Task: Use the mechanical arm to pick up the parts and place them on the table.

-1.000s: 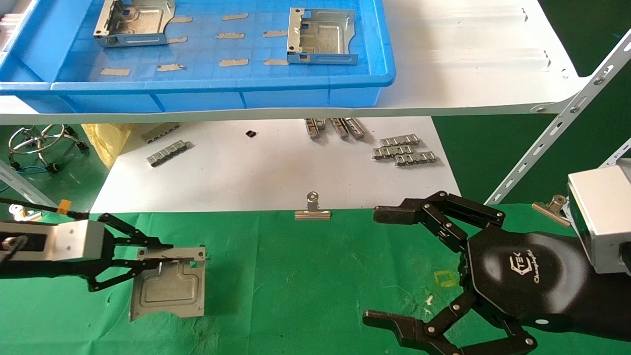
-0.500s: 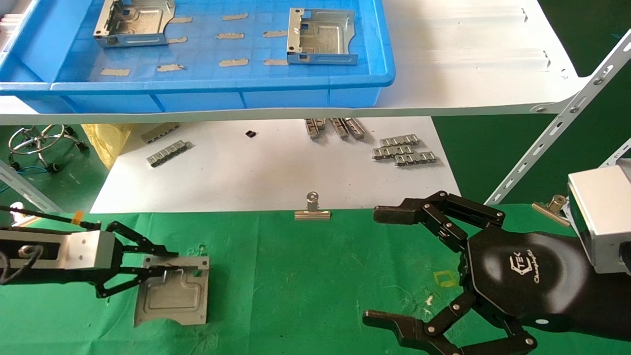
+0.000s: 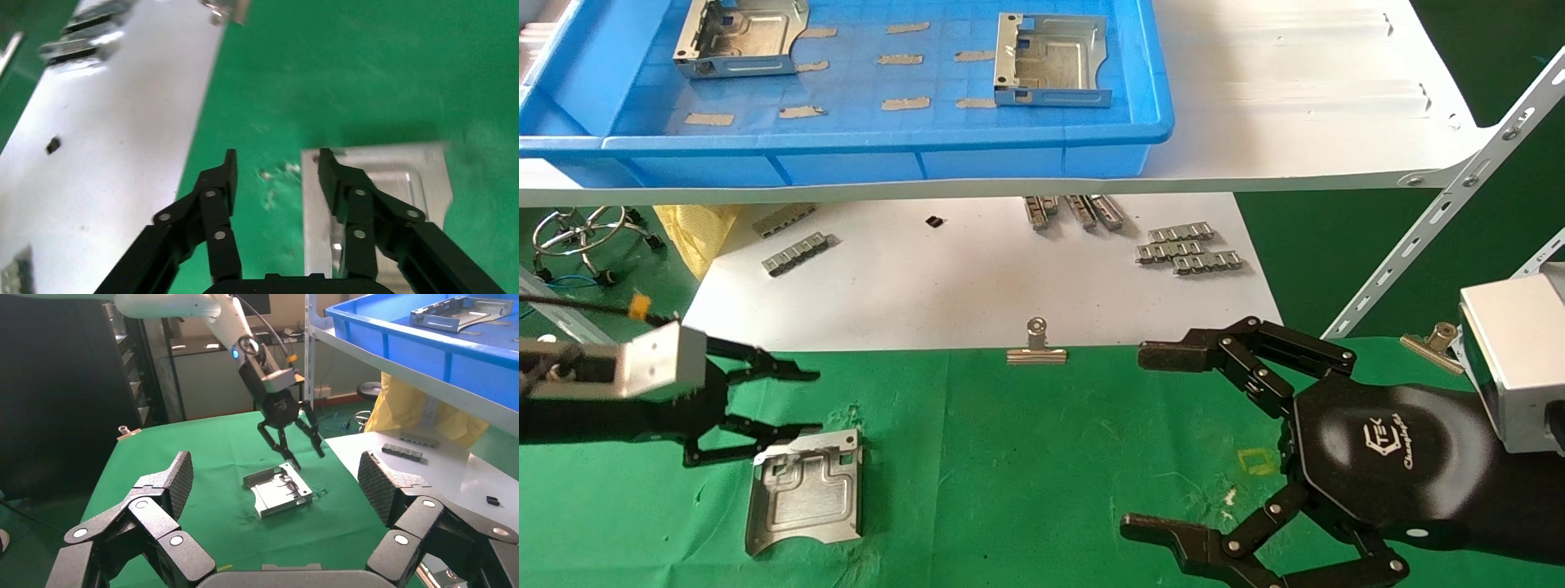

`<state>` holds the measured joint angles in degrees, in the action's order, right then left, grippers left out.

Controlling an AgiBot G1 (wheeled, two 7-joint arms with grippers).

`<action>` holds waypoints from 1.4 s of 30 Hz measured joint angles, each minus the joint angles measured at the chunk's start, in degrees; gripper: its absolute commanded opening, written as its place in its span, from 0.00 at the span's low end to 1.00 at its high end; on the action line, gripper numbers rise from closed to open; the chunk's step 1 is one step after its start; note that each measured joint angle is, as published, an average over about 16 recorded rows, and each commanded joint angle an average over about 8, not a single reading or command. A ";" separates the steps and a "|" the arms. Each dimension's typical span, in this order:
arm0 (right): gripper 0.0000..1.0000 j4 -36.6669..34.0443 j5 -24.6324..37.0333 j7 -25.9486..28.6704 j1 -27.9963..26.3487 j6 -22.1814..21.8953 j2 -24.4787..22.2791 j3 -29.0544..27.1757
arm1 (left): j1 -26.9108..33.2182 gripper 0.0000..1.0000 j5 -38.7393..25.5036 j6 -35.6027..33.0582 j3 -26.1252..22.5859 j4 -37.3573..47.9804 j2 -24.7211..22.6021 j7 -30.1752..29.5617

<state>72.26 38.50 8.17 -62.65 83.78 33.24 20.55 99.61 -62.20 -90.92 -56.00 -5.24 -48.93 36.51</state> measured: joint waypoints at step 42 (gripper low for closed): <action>1.00 -0.03 -0.01 -0.01 0.00 -0.02 -0.01 0.01 | -15.36 1.00 9.73 1.71 15.83 -24.89 5.11 -22.06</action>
<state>72.23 38.49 8.16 -62.64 83.77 33.23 20.57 84.26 -52.47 -89.21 -40.17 -30.13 -43.82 14.44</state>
